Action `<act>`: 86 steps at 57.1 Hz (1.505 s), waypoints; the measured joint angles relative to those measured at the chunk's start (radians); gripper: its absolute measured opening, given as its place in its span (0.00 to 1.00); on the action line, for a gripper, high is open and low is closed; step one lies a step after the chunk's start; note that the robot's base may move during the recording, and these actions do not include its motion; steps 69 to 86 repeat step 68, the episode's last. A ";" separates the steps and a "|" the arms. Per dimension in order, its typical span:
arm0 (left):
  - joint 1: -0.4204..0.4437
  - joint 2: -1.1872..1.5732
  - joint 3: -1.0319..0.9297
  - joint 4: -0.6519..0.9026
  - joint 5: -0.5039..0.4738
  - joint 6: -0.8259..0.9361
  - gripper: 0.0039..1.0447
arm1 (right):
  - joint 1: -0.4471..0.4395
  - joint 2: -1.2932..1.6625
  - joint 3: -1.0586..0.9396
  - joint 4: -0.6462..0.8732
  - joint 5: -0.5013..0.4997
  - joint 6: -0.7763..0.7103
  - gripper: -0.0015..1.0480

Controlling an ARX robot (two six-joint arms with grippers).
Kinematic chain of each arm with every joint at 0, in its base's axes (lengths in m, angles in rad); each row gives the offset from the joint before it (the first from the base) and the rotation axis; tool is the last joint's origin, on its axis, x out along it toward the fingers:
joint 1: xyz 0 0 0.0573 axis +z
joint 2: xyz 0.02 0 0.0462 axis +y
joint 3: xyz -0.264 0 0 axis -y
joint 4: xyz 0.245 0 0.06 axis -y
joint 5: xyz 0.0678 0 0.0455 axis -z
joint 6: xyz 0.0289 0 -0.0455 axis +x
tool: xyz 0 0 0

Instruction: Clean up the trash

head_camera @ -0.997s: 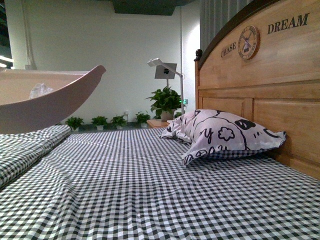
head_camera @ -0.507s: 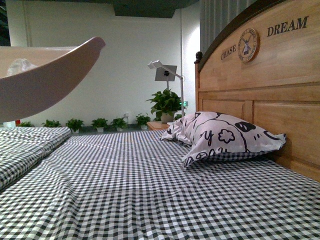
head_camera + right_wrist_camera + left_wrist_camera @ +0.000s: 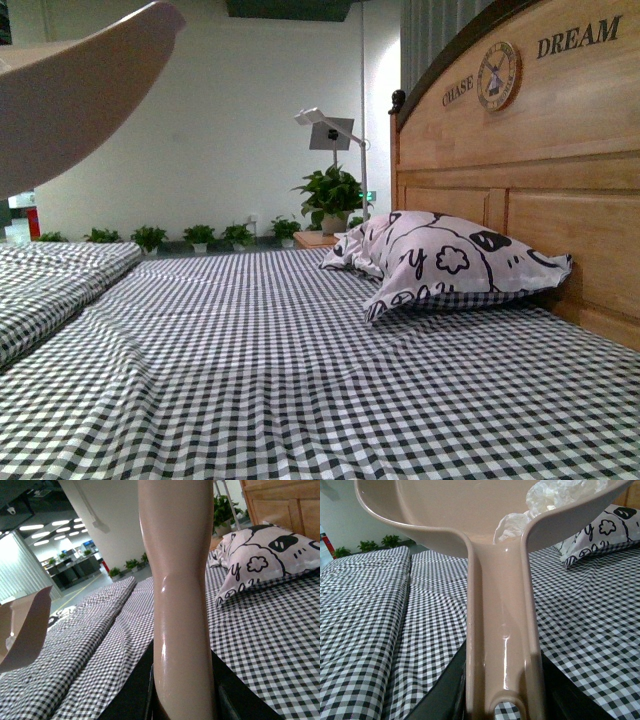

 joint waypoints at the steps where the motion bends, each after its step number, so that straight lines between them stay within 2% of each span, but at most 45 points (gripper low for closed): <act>1: 0.000 0.000 0.000 0.000 0.000 0.000 0.25 | 0.000 0.000 0.000 0.000 0.000 0.000 0.19; 86: 0.000 0.000 0.000 0.000 0.000 0.000 0.25 | 0.000 0.000 0.000 0.000 0.000 0.000 0.19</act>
